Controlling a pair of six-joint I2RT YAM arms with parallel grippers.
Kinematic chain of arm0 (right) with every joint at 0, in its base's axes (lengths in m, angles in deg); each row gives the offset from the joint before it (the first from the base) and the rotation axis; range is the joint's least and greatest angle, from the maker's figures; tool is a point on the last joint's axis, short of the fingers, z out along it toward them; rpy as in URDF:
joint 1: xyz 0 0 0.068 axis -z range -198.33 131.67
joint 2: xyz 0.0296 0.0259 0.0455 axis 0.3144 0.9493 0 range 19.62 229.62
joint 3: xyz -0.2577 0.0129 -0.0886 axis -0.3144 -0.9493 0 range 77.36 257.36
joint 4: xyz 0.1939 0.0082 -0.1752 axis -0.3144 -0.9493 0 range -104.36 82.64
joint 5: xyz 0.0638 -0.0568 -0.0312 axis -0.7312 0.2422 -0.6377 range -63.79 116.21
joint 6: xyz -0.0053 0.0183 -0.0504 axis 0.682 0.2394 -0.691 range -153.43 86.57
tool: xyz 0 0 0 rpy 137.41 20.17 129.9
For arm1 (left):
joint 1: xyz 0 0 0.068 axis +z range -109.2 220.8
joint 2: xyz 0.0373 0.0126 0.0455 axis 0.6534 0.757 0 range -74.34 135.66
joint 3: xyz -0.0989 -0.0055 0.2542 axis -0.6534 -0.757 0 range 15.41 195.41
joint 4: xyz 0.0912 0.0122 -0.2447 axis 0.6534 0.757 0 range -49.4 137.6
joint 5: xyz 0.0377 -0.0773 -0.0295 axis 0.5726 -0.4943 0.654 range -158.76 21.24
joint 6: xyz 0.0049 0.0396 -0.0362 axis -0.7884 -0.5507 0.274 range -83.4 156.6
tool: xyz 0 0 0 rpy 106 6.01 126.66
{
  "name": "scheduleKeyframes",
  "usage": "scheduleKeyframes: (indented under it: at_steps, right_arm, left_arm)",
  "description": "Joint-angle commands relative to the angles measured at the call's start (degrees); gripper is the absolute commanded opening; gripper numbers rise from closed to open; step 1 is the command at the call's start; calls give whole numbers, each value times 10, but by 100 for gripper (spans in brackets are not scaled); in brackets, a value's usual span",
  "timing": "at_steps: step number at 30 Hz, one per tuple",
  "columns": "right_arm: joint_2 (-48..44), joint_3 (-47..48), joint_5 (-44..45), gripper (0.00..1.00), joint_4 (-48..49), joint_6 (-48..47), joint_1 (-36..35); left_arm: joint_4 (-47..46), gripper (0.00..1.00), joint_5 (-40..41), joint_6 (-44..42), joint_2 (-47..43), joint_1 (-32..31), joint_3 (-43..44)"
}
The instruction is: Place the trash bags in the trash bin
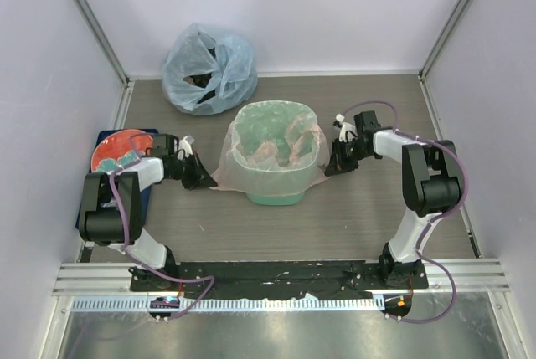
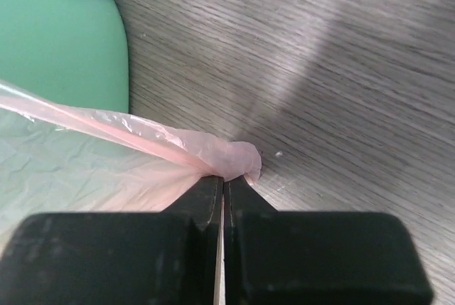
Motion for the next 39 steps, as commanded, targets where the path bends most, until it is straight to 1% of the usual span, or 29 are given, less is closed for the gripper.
scheduleKeyframes:
  at_steps: [1,2,3,4,5,6,7,8,9,11,12,13,15,16,17,18,19,20,21,22,24,25,26,28,30,33,36,37,39]
  right_arm:
    - [-21,-6,25,12,19,-38,5]
    - [-31,-8,14,24,19,-38,10]
    - [-46,-10,-9,35,18,-38,14]
    - [-77,-13,-19,54,15,-40,20]
    - [-97,-13,-26,60,10,-50,34]
    - [-116,-12,-41,67,3,-63,40]
    - [-154,-11,-48,73,-16,-75,48]
    - [-173,-8,-55,75,-27,-93,58]
    - [-190,-5,-63,77,-38,-123,74]
    - [-240,6,-88,80,-76,-155,87]
    - [-257,10,-97,81,-89,-193,99]
    - [-272,21,-106,84,-112,-216,101]
    - [-314,27,-122,88,-126,-258,102]
    - [-325,28,-129,91,-124,-280,102]
    - [-337,26,-140,91,-117,-283,102]
    - [-352,26,-147,91,-111,-287,102]
    - [-356,32,-159,99,-126,-302,102]
    - [-356,39,-187,100,-144,-373,102]
    - [-341,48,-204,100,-161,-399,101]
    - [-330,67,-214,100,-179,-416,99]
    - [-301,86,-246,99,-194,-453,97]
    - [-273,106,-256,98,-227,-479,96]
    - [-258,115,-264,98,-243,-537,90]
    - [-224,136,-275,97,-267,-577,81]
    - [-208,149,-276,96,-272,-612,66]
    - [-179,172,-275,95,-283,-659,27]
    - [-156,187,-275,95,-289,-674,12]
    - [-150,192,-275,94,-296,-692,7]
    - [-133,197,-274,94,-303,-709,2]
  left_arm:
    - [20,0,44,-35,-1,11,24]
    - [24,0,34,-44,-6,12,29]
    - [28,17,23,-51,-13,13,41]
    - [38,34,6,-59,-27,16,45]
    - [42,51,0,-74,-64,25,48]
    - [48,72,-2,-84,-89,32,55]
    - [64,77,-8,-97,-110,37,59]
    - [78,80,-9,-110,-147,50,65]
    - [94,85,-14,-152,-163,58,73]
    - [152,93,-29,-193,-188,82,104]
    - [171,95,-30,-237,-206,90,113]
    - [208,95,-32,-263,-215,96,135]
    - [239,96,-52,-310,-240,105,158]
    - [232,97,-52,-314,-248,106,169]
    - [241,98,-49,-302,-253,105,176]
    - [247,97,-70,-308,-258,105,182]
    - [287,98,-107,-426,-261,106,202]
    - [349,99,-146,-512,-257,105,222]
    - [410,100,-208,-608,-252,105,240]
    - [475,100,-222,-668,-244,105,254]
    - [471,100,-239,-693,-233,104,247]
    - [482,100,-257,-712,-224,100,245]
    - [490,100,-263,-768,-206,95,245]
    - [499,98,-281,-814,-182,71,249]
    - [491,96,-287,-834,-149,54,259]
    - [441,94,-296,-816,-108,26,278]
    - [399,92,-293,-802,-78,2,294]
    - [369,91,-288,-782,-74,-19,295]
    - [335,90,-282,-761,-62,-33,293]
